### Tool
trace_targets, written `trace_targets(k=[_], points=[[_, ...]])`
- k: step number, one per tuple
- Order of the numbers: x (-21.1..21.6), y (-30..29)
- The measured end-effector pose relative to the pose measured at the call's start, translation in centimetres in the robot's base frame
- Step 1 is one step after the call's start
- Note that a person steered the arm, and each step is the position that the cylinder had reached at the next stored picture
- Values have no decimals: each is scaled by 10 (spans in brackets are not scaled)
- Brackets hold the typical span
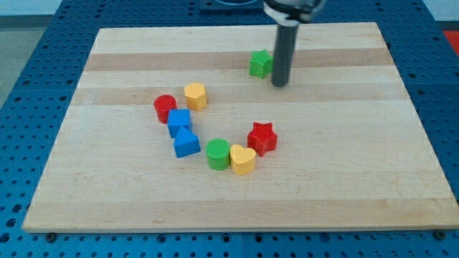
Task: Move the green circle a little bit down
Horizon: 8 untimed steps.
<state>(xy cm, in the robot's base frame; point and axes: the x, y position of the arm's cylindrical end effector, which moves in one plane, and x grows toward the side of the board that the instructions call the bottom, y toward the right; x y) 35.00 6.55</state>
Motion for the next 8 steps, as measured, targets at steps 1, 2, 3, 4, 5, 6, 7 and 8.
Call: trace_targets(k=[1, 2, 3, 4, 5, 6, 7, 8], points=[[0, -2], [10, -25], [29, -43], [35, -48], [74, -62], [75, -66], [94, -91], [104, -101]])
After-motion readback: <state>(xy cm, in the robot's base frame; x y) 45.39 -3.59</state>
